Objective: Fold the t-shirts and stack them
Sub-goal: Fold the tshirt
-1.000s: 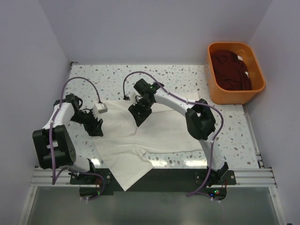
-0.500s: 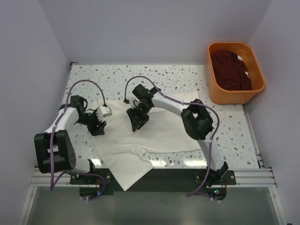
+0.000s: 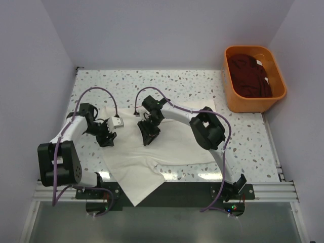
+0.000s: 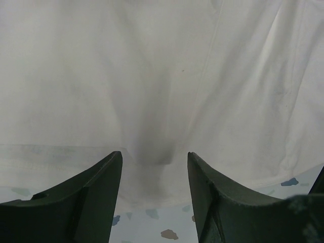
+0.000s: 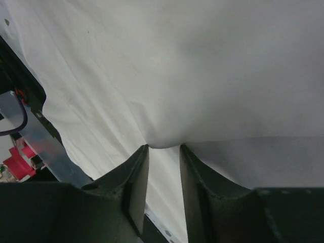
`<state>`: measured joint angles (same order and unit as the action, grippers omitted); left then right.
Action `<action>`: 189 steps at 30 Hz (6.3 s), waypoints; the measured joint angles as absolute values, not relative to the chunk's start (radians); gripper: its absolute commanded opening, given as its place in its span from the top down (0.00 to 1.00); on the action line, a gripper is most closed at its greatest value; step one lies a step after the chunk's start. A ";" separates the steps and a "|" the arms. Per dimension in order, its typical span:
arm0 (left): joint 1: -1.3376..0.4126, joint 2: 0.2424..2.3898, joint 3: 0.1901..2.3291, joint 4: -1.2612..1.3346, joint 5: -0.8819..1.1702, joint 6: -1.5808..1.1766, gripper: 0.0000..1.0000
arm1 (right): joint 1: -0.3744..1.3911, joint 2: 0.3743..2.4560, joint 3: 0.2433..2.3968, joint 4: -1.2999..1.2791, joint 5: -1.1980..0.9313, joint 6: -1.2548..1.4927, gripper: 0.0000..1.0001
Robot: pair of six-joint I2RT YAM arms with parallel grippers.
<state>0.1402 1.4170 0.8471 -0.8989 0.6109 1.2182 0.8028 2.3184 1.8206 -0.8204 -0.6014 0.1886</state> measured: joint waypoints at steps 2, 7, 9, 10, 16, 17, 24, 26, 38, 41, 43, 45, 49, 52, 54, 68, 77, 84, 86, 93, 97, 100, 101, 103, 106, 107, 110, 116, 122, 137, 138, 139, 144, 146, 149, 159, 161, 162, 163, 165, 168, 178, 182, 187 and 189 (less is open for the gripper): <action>0.121 1.417 0.844 -0.896 0.604 1.216 0.43 | 0.803 2.318 1.821 -0.817 -0.602 0.189 0.76; 0.088 1.437 0.838 -0.878 0.585 1.205 0.54 | 0.803 2.318 1.821 -0.815 -0.609 0.189 1.00; 0.088 1.453 0.838 -0.870 0.575 1.192 0.64 | 0.803 2.318 1.820 -0.815 -0.619 0.191 1.00; 0.087 1.460 0.838 -0.865 0.570 1.189 0.67 | 0.802 2.318 1.819 -0.815 -0.622 0.190 1.00; 0.080 1.477 0.849 -0.871 0.560 1.192 0.93 | 0.786 2.318 1.809 -0.814 -0.646 0.184 1.00; 0.079 1.477 0.857 -0.878 0.560 1.194 0.99 | 0.783 2.318 1.806 -0.814 -0.650 0.182 1.00; 0.076 1.478 0.911 -0.944 0.575 1.201 1.00 | 0.751 2.296 1.762 -0.813 -0.678 0.163 1.00; 0.071 1.481 0.931 -0.975 0.587 1.209 1.00 | 0.746 2.273 1.747 -0.815 -0.680 0.155 1.00; 0.051 1.520 0.943 -1.046 0.616 1.216 1.00 | 0.731 2.220 1.723 -0.801 -0.707 0.190 0.68; 0.051 1.524 0.943 -1.045 0.616 1.216 1.00 | 0.735 2.225 1.716 -0.781 -0.707 0.230 0.64; 0.051 1.525 0.943 -1.045 0.616 1.216 1.00 | 0.739 2.232 1.716 -0.764 -0.707 0.251 0.63; 0.051 1.525 0.943 -1.045 0.616 1.216 1.00 | 0.746 2.240 1.716 -0.747 -0.706 0.273 0.62; 0.051 1.526 0.943 -1.045 0.617 1.216 1.00 | 0.761 2.259 1.716 -0.728 -0.699 0.300 0.62; 0.051 1.527 0.943 -1.045 0.617 1.216 1.00 | 0.768 2.276 1.717 -0.722 -0.698 0.310 0.62; 0.051 1.528 0.943 -1.045 0.617 1.215 1.00 | 0.771 2.288 1.720 -0.720 -0.697 0.314 0.63; 0.051 1.528 0.943 -1.044 0.617 1.205 1.00 | 0.772 2.305 1.724 -0.686 -0.702 0.373 0.68; 0.051 1.537 0.943 -1.044 0.617 1.197 1.00 | 0.772 2.324 1.730 -0.663 -0.702 0.398 1.00; 0.051 1.544 0.961 -1.064 0.617 1.198 1.00 | 0.765 2.322 1.729 -0.664 -0.706 0.385 1.00; 0.051 1.544 0.965 -1.068 0.617 1.198 1.00 | 0.758 2.310 1.713 -0.663 -0.710 0.376 1.00; 0.051 1.556 0.965 -1.070 0.618 1.189 1.00 | 0.717 2.240 1.677 -0.675 -0.726 0.342 1.00; 0.051 1.585 0.965 -1.063 0.617 1.181 0.87 | 0.704 2.231 1.677 -0.679 -0.727 0.324 1.00; 0.049 1.600 0.965 -1.062 0.614 1.169 0.79 | 0.704 2.231 1.677 -0.698 -0.727 0.308 1.00; 0.049 1.603 0.965 -1.062 0.612 1.168 0.74 | 0.704 2.232 1.677 -0.704 -0.727 0.301 1.00; 0.047 1.604 0.964 -1.062 0.608 1.164 0.63 | 0.704 2.233 1.677 -0.720 -0.726 0.287 1.00; 0.043 1.604 0.964 -1.064 0.603 1.163 0.54 | 0.705 2.234 1.679 -0.749 -0.725 0.260 1.00; 0.043 1.604 0.964 -1.065 0.603 1.162 0.53 | 0.705 2.234 1.681 -0.759 -0.724 0.249 0.95; 0.053 1.604 0.982 -1.074 0.617 1.142 0.51 | 0.705 2.236 1.700 -0.803 -0.717 0.207 0.69; 0.162 1.667 1.196 -1.039 0.727 0.964 0.51 | 0.693 2.223 1.758 -0.903 -0.692 0.057 0.38; 0.202 1.729 1.265 -0.841 0.707 0.674 0.53 | 0.547 2.105 1.786 -0.985 -0.603 -0.099 0.47; 0.144 1.942 1.304 -0.615 0.445 0.343 0.65 | 0.216 2.194 1.893 -0.974 -0.051 -0.389 0.69; 0.146 1.965 1.323 -0.620 0.442 0.328 0.66 | 0.218 2.206 1.886 -0.971 -0.032 -0.401 0.69; 0.149 1.976 1.343 -0.622 0.432 0.316 0.66 | 0.221 2.218 1.876 -0.965 -0.009 -0.416 0.69; 0.156 2.065 1.477 -0.653 0.377 0.287 0.71 | 0.227 2.272 1.855 -0.952 0.048 -0.467 0.64; 0.164 2.115 1.554 -0.670 0.365 0.280 0.72 | 0.229 2.291 1.893 -0.957 0.062 -0.477 0.60; 0.179 2.214 1.713 -0.709 0.353 0.272 0.72 | 0.236 2.361 2.009 -0.964 0.071 -0.484 0.60; 0.188 2.478 2.162 -0.730 0.355 0.274 0.45 | 0.270 2.552 2.332 -0.788 0.197 -0.514 0.36; 0.190 2.479 2.167 -0.726 0.381 0.285 0.36 | 0.268 2.551 2.331 -0.756 0.204 -0.518 0.32; 0.191 2.475 2.162 -0.724 0.396 0.294 0.29 | 0.266 2.547 2.329 -0.741 0.203 -0.519 0.27; 0.192 2.462 2.152 -0.723 0.416 0.308 0.24 | 0.263 2.536 2.317 -0.727 0.195 -0.519 0.25; 0.196 2.410 2.098 -0.729 0.461 0.338 0.15 | 0.260 2.491 2.272 -0.726 0.176 -0.518 0.10; 0.203 2.261 2.003 -0.785 0.538 0.435 0.13 | 0.255 2.368 2.198 -0.773 0.102 -0.517 0.02; 0.208 1.512 1.390 -1.118 0.674 0.994 0.21 | 0.277 1.731 1.728 -0.956 -0.127 -0.588 0.16; 0.206 1.400 1.095 -1.163 0.633 1.112 0.29 | 0.329 1.600 1.433 -0.973 -0.121 -0.621 0.30; 0.153 1.319 0.881 -1.170 0.559 1.158 0.36 | 0.474 1.579 1.110 -0.904 -0.062 -0.650 0.40; 0.114 1.267 0.837 -1.165 0.533 1.163 0.36 | 0.494 1.580 1.055 -0.874 -0.033 -0.660 0.43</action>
<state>0.1143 1.2667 0.8368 -1.1652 0.5335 1.1629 0.4938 1.5799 1.0550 -0.8742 -0.0326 -0.6598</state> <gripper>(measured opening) 0.643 0.589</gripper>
